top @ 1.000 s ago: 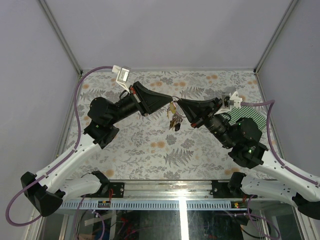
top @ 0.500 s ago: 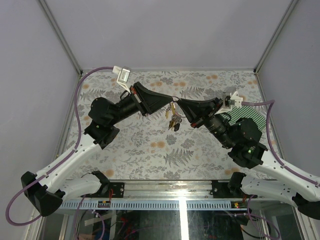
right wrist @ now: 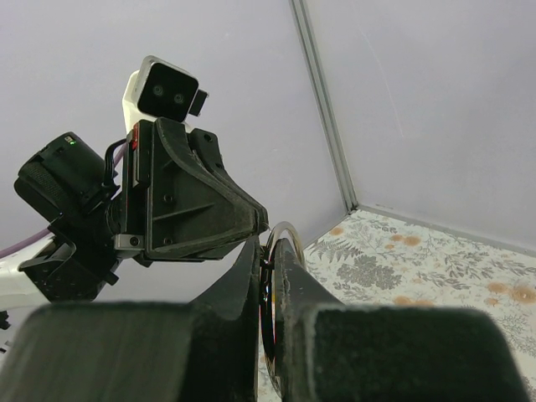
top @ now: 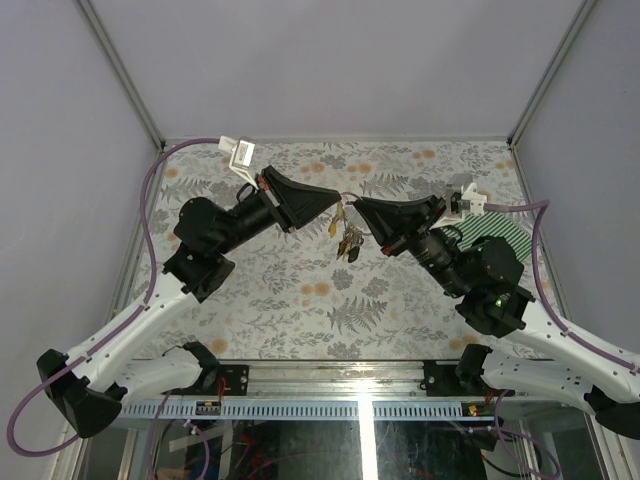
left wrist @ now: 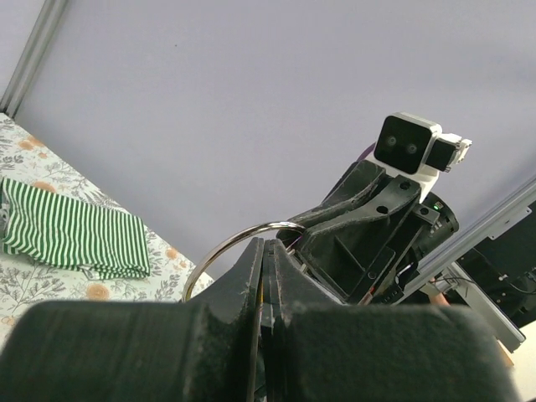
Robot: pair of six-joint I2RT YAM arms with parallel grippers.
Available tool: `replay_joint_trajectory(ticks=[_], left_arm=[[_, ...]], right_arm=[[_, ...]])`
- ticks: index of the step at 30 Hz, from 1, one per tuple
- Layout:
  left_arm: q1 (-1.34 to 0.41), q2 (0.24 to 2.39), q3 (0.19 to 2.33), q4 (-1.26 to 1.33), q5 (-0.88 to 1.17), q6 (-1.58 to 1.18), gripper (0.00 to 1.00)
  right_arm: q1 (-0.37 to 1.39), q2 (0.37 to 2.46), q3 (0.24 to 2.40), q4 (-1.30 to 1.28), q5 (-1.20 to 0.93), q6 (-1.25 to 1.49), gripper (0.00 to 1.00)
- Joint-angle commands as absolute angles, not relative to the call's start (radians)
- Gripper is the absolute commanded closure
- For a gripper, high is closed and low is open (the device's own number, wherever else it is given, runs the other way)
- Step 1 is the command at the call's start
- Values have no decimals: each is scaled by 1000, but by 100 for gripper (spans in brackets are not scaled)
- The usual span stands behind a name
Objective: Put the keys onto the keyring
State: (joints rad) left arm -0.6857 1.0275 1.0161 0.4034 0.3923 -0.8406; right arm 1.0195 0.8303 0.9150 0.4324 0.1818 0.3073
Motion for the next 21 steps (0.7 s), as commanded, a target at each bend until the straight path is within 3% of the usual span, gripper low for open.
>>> replay_joint_trajectory(ticks=[1,9,21], left_arm=[[-690,1006,1009,393,343,-800,100],[-689,1026,1017,403,382,-791,100],[-689,1007,1057,340,424,-702,77]], right_arm=[[1028,800,929,548,183,323,100],[1029,795,952,516,203,389,100],[1029,804,1003,402,259,526,100]])
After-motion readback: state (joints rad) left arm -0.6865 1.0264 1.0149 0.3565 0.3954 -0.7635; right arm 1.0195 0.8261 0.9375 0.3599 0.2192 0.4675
